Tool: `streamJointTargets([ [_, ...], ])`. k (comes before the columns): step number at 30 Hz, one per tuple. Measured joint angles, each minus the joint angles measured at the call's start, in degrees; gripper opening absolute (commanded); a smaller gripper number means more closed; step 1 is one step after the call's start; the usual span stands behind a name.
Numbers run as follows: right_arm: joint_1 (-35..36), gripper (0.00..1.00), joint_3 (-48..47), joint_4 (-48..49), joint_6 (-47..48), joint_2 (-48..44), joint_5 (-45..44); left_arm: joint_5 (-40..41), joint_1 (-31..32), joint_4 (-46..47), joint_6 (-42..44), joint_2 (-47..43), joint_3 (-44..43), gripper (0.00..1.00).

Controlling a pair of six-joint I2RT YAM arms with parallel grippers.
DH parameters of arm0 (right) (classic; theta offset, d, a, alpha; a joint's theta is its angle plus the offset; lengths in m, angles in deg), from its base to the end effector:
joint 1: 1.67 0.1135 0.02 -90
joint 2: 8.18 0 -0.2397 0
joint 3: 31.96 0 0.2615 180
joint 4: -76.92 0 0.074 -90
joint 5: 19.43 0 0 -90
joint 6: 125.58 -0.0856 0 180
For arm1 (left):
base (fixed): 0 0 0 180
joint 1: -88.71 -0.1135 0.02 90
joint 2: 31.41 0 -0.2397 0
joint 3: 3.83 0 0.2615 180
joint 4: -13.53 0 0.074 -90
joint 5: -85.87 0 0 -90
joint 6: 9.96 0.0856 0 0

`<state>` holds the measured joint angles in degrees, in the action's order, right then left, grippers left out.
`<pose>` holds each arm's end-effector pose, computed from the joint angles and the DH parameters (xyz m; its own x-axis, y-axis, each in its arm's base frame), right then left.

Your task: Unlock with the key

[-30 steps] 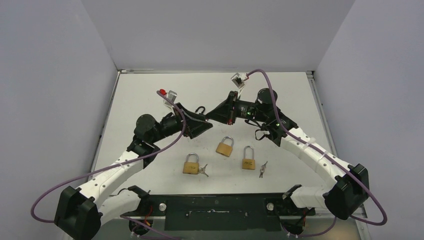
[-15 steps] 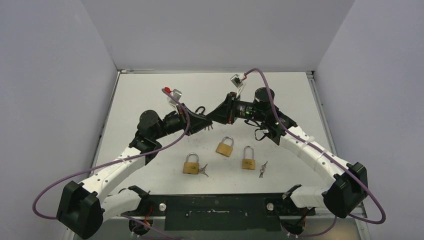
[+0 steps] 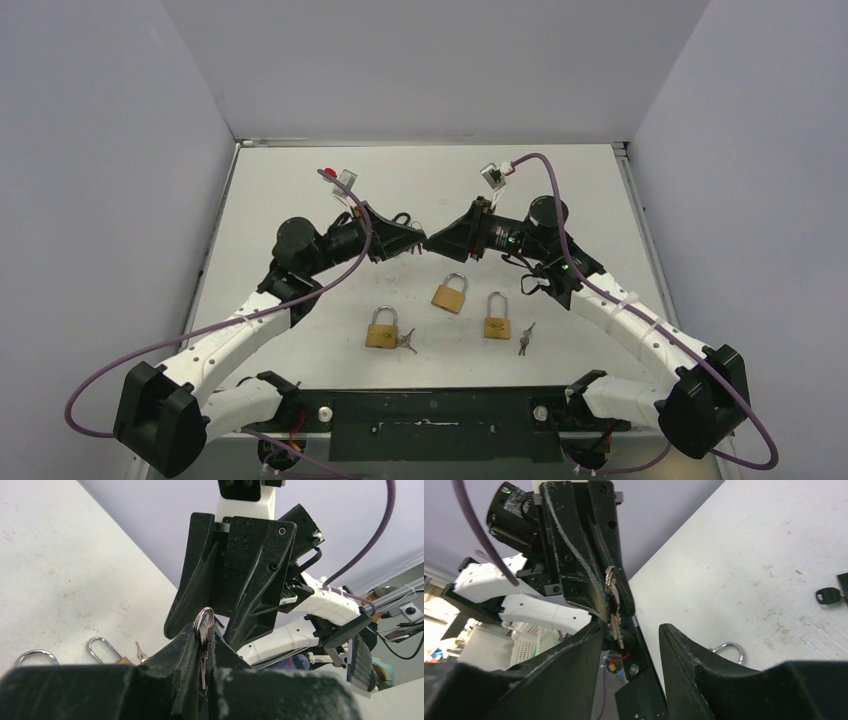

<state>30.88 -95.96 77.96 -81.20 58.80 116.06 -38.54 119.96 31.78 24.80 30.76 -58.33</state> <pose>0.2380 0.2243 0.3160 -0.7189 0.1355 -0.6818 -0.6636 0.1581 0.7312 0.2394 -0.2019 0.3171 -0.6523 -0.3970 -0.6457 0.6437 0.1596 -0.7484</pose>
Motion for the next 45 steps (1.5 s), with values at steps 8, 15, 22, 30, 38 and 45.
streamJointTargets([
  [8, 0.0, 0.02, 0.2, 5.4, -3.3, 0.1, 3.8, -0.4, 0.0, 2.9, -5.9, 1.1, -1.0, 0.0],
  [15, -0.5, 0.0, -0.4, 5.0, -4.5, 0.3, 5.0, 0.2, -0.1, 3.0, -6.1, 0.8, -1.0, 0.74],
  [22, -1.9, 0.0, -14.7, -24.9, 15.4, 4.7, 5.3, 9.0, -2.6, -13.2, 8.6, -8.3, -1.0, 0.92],
  [30, 4.2, 0.0, -31.3, -59.6, 44.2, 13.6, -0.3, 0.9, -3.5, -22.0, 29.3, -11.3, -2.9, 0.75],
  [38, 6.8, 0.0, -35.2, -72.1, 55.4, 13.8, -1.4, -9.4, -2.3, -20.2, 33.1, -6.8, -1.6, 0.67],
  [45, 9.5, 0.0, -37.9, -75.3, 58.9, 14.8, -1.3, -15.5, 0.2, -16.8, 31.2, -2.3, -1.1, 0.56],
])
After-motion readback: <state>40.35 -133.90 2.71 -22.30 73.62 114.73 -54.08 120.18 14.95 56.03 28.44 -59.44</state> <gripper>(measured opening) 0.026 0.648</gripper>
